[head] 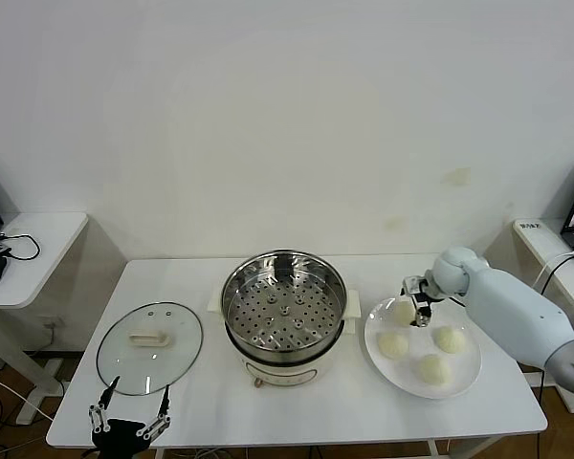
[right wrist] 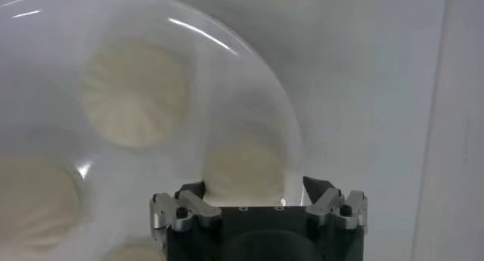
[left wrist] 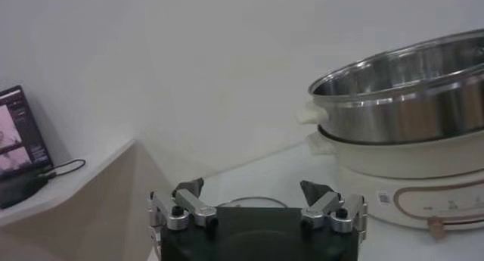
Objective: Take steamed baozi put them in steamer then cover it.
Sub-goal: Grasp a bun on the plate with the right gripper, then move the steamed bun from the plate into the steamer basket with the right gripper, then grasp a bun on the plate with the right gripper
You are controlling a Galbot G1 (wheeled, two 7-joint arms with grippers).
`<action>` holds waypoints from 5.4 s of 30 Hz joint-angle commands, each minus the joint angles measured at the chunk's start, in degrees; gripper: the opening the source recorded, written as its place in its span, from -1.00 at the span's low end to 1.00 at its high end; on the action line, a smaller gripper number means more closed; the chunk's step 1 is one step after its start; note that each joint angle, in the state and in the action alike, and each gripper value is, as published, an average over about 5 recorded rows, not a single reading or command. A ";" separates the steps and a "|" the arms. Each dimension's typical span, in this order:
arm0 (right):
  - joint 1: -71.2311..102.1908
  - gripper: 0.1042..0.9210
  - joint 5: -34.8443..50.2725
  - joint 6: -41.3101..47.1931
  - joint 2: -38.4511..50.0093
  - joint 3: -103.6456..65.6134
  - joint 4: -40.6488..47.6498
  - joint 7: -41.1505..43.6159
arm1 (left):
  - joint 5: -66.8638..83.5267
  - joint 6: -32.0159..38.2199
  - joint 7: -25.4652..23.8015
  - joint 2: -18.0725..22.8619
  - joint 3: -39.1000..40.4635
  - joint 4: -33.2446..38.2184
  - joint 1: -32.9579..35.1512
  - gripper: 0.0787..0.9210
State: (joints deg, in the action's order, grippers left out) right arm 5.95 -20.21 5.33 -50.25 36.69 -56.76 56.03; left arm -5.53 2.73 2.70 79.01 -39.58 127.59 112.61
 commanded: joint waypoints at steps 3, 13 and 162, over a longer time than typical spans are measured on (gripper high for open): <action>-0.39 0.64 0.14 0.26 0.19 0.12 -0.90 0.29 | -0.09 0.08 -0.01 0.14 0.17 0.17 0.23 0.77; -0.48 0.59 1.49 0.88 2.28 0.78 -3.73 1.14 | -0.19 0.09 -0.09 0.17 0.61 0.60 0.25 0.77; -31.90 0.76 21.09 9.21 29.78 29.63 -39.84 3.00 | 5.44 -3.54 -1.93 -7.53 -1.30 -1.84 -5.74 0.77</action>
State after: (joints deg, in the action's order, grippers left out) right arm -34.77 0.57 7.35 -37.03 70.64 -89.58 57.79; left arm -1.29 -0.41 0.84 72.99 -40.73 126.54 108.01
